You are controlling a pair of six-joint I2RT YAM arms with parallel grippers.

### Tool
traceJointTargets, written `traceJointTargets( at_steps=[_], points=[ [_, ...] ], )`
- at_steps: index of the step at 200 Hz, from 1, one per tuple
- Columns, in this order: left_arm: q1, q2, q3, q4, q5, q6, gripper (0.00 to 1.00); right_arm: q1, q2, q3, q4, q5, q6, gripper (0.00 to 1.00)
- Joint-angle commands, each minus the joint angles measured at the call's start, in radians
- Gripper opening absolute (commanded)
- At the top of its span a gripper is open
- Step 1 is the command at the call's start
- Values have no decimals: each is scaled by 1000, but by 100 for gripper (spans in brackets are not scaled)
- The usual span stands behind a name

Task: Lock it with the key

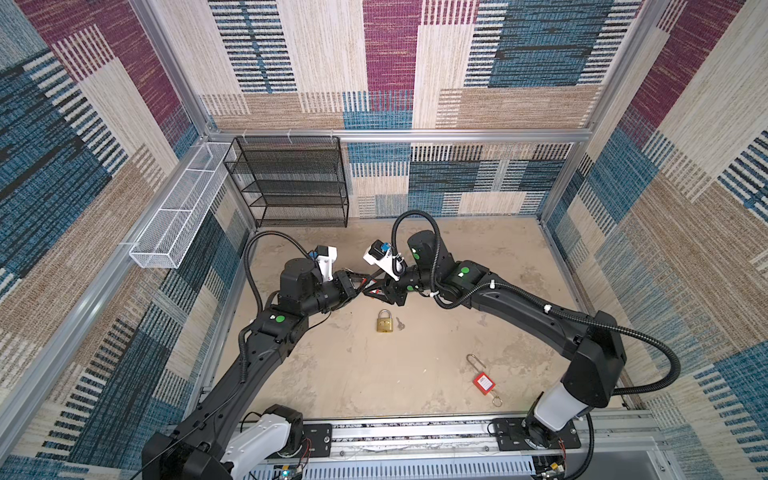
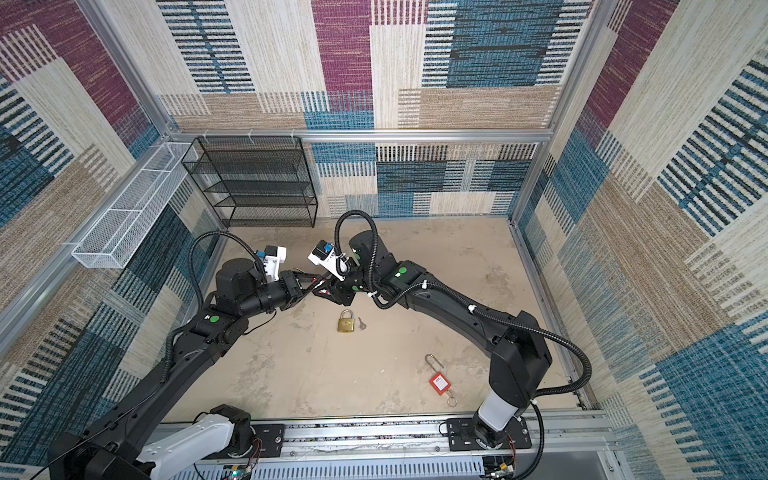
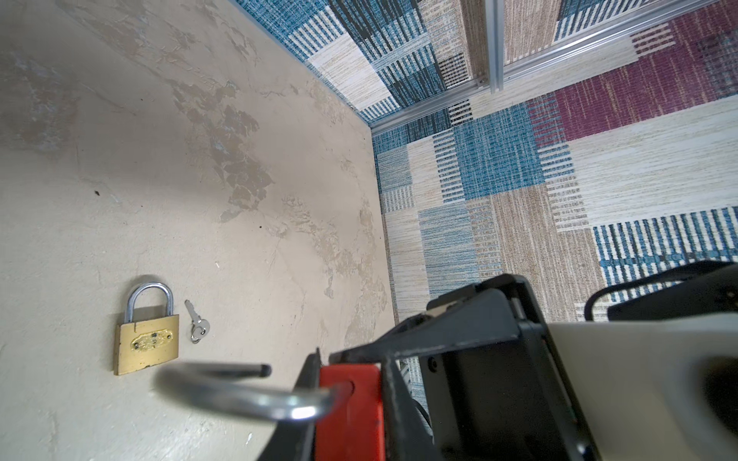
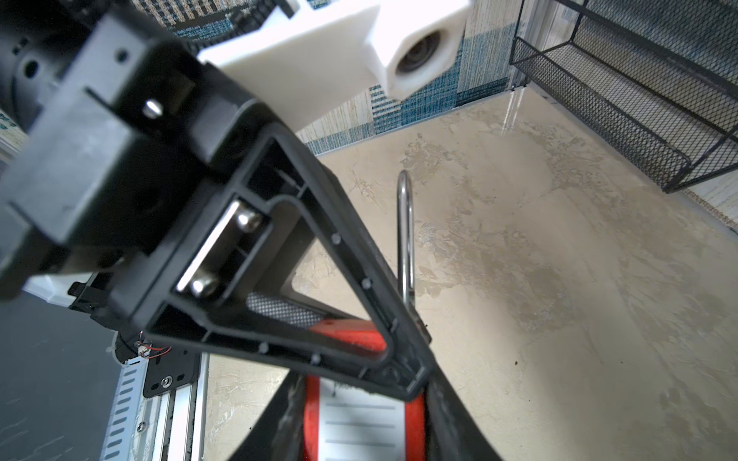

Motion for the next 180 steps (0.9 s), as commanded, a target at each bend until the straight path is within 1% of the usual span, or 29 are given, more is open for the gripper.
traceJointTargets(
  at_steps=[1, 13, 37, 49, 61, 82, 96, 114, 121, 131, 180],
  points=[
    [2, -10, 1, 39, -35, -2, 13, -4, -18, 2, 29, 2, 16, 54],
    [2, -22, -5, 48, -52, -3, 13, -4, -30, -5, 34, 0, 23, 61],
    [2, -61, -39, 119, -108, -9, 10, -31, -78, -55, 81, -25, 75, 64],
    [2, -84, -72, 202, -125, -10, 6, -66, -108, -86, 125, -76, 130, 65],
    [2, -102, -103, 291, -138, -9, 4, -105, -136, -115, 177, -142, 201, 66],
    [3, -110, -105, 360, -121, 4, 4, -167, -188, -178, 315, -247, 342, 67],
    [3, -105, -93, 399, -99, -1, 4, -194, -208, -221, 435, -310, 462, 69],
    [3, -99, -85, 474, -81, -22, 5, -198, -201, -237, 542, -357, 578, 71],
    [3, -100, -84, 499, -79, -33, 5, -198, -193, -239, 578, -374, 619, 75],
    [3, -100, -84, 533, -78, -47, 5, -199, -188, -246, 630, -382, 676, 76],
    [3, -95, -85, 696, -51, -110, 9, -204, -133, -187, 742, -409, 817, 77]
  ],
)
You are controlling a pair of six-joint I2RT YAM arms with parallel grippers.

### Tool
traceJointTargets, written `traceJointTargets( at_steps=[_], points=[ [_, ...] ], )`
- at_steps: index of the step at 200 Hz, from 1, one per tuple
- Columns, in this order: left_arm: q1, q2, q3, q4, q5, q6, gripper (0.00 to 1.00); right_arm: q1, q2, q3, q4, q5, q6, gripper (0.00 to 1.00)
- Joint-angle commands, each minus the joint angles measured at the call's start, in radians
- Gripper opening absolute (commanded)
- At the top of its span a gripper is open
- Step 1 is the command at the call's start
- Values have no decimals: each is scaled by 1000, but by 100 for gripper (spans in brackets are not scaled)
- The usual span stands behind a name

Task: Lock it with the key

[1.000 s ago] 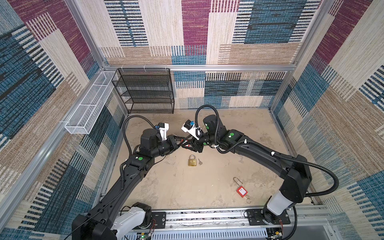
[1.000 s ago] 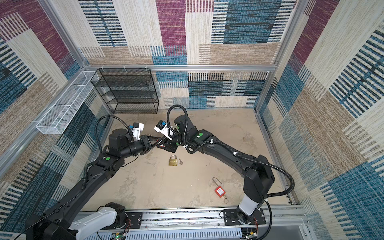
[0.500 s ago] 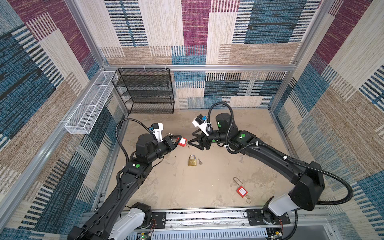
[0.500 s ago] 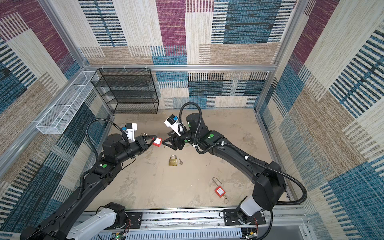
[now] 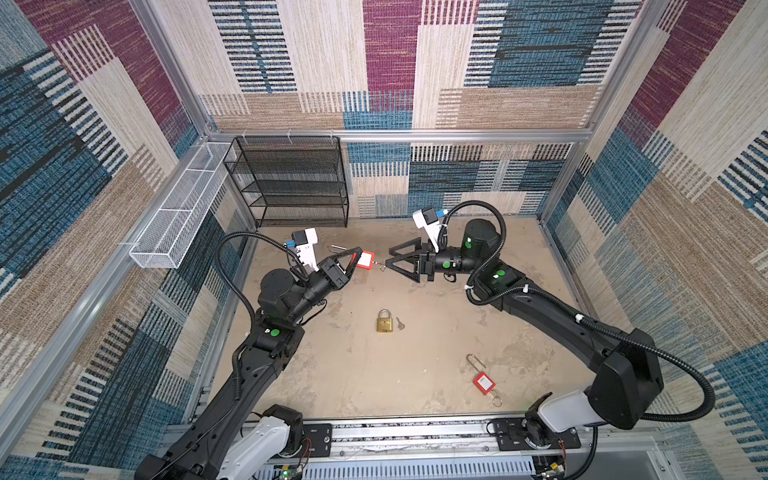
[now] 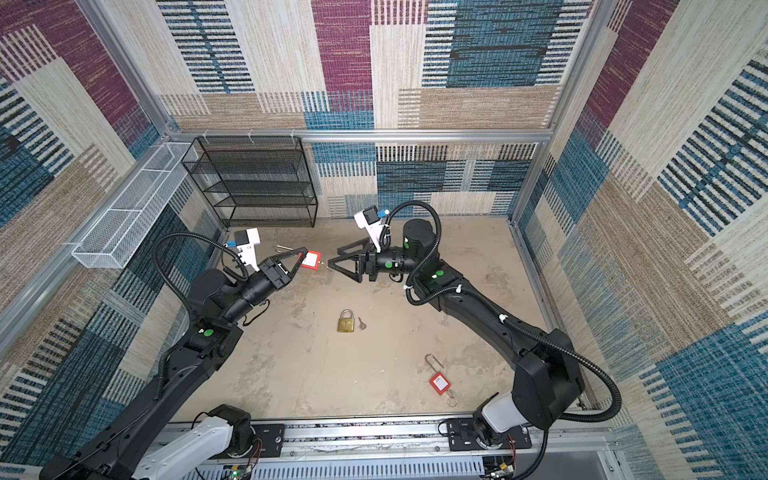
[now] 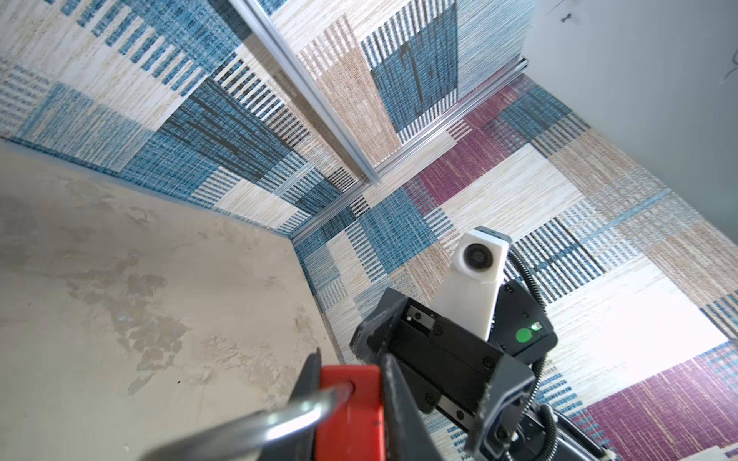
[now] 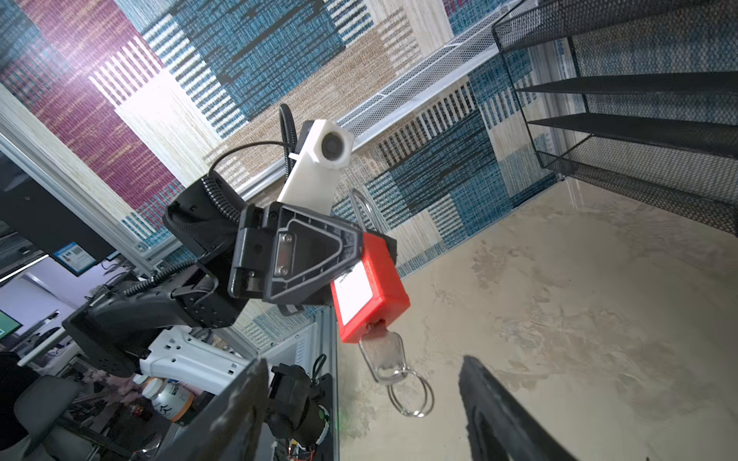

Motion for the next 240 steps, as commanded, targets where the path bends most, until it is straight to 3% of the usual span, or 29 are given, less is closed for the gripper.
traceJointTargets(
  at_steps=[1, 24, 54, 182, 219, 240],
  points=[
    [0, 1, 1, 176, 30, -50, 9, -1, 25, 24, 136, -35, 139, 77],
    [1, 3, -22, 333, 21, -85, 9, -1, 14, -16, 220, 21, 198, 78],
    [0, 11, -24, 379, 26, -97, 10, 7, 23, -51, 336, 5, 282, 77],
    [1, 58, -31, 513, 75, -153, 10, 91, 115, 91, 287, 58, 275, 74],
    [0, 61, -32, 527, 68, -153, 12, 111, 146, 116, 285, 48, 294, 64],
    [0, 69, -25, 525, 74, -151, 12, 116, 149, 120, 287, 48, 299, 53]
  ],
)
